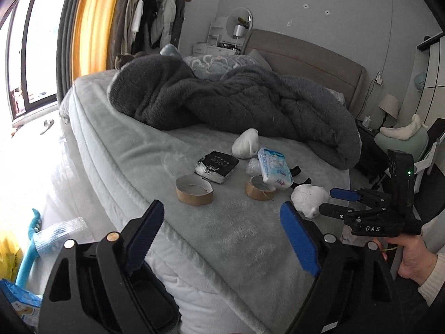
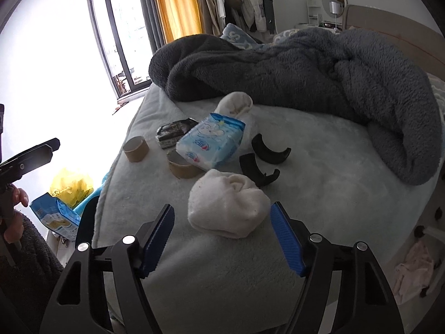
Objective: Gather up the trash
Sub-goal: 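Grasp the cardboard tape core with the left gripper while the right grasps the white rolled sock, then carry the core into the bin and open the left gripper while the right carries the sock over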
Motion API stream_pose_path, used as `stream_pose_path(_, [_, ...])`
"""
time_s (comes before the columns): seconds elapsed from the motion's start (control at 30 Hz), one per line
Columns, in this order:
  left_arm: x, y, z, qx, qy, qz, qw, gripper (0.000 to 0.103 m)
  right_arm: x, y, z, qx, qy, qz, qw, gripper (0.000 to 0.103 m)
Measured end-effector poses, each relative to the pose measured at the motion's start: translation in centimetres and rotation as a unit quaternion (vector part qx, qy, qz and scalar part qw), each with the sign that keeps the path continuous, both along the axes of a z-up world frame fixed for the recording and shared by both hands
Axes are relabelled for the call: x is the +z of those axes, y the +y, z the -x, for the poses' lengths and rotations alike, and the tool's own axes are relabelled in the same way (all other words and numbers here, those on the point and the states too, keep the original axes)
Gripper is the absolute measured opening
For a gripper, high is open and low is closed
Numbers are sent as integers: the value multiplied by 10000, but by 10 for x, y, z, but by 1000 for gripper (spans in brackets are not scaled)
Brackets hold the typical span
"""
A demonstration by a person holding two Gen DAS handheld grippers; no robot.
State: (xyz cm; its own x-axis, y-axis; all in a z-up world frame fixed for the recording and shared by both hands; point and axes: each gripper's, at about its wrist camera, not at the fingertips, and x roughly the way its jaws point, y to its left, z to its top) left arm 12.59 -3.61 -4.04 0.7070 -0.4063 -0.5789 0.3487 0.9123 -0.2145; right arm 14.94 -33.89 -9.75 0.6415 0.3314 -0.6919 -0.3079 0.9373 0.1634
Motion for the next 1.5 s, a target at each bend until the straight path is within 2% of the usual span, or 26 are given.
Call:
stream_pose_path(0.13, [-17, -1, -24, -152, 258, 132, 9995, 87, -10, -2, -10, 26, 99, -7, 9999, 69])
stream_pose_path(0.3, [-34, -3, -48, -280, 351, 186, 9988, 84, -19, -4, -23, 130, 246, -275, 9992, 68])
stream_pose_path(0.43, [-45, -9, -64, -349, 429, 64, 9984, 81, -24, 0, -29, 275, 308, -436, 9982, 60])
stream_pose_path(0.57, [-56, -13, -78, -323, 496, -20, 9982, 78, -20, 2, -29, 261, 282, -490, 9981, 53])
stream_pose_path(0.73, [-62, -13, -91, -156, 483, -93, 9987, 77, -7, 3, -27, 158, 138, -622, 9978, 49])
stream_pose_path(0.87, [-70, -13, -101, -86, 618, -122, 9980, 66, 2, 9, -26, 151, 108, -476, 9987, 49])
stream_pose_path(0.9, [-71, -13, -101, -79, 642, -129, 9978, 66, 3, 10, -25, 151, 96, -413, 9990, 49])
stream_pose_path(1.0, [-72, -12, -103, -7, 687, -121, 9976, 57, 5, 8, -22, 89, 49, -450, 9989, 49])
stream_pose_path(1.27, [-61, -7, -98, 35, 623, -24, 9981, 55, 34, 26, -21, 65, -291, -593, 9978, 49])
stream_pose_path(1.5, [-56, 23, -77, 433, 688, -89, 9967, 56, 52, 70, -18, 361, -441, -504, 9971, 49])
